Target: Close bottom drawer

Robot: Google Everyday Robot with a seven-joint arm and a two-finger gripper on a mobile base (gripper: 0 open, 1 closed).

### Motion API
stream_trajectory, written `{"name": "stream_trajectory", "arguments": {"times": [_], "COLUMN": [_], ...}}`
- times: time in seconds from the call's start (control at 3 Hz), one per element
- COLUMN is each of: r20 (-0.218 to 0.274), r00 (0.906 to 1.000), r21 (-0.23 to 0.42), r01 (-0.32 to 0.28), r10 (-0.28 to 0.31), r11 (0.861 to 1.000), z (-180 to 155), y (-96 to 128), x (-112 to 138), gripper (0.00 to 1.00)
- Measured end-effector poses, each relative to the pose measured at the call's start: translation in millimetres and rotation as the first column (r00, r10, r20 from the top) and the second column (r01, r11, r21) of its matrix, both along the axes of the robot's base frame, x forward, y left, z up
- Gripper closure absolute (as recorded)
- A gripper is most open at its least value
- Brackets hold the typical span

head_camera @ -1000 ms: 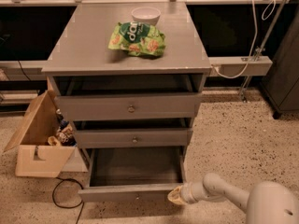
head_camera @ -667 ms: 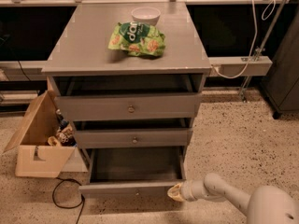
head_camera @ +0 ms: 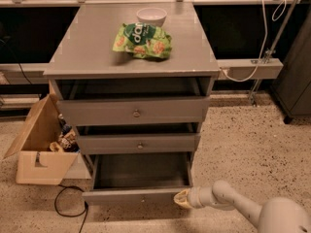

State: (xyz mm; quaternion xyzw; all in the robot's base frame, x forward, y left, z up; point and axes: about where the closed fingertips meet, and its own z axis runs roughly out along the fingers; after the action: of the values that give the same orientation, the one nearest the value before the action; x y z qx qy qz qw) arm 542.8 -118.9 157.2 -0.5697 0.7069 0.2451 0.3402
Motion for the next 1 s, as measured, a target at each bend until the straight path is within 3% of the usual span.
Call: {"name": "stream_trajectory", "arguments": {"times": [0.33, 0.67, 1.0], "r20": [0.107, 0.117, 0.165], "r00": [0.9943, 0.9931, 0.9859], "r21": [0.070, 0.075, 0.103], "r01": [-0.009, -0.008, 0.011], "r10": [0.002, -0.001, -0.028], "r11": [0.998, 0.997, 0.995], "z": [1, 1, 5], "y": [11, 11, 11], "x": [21, 22, 44], "gripper": [1.00, 1.00, 1.00]}}
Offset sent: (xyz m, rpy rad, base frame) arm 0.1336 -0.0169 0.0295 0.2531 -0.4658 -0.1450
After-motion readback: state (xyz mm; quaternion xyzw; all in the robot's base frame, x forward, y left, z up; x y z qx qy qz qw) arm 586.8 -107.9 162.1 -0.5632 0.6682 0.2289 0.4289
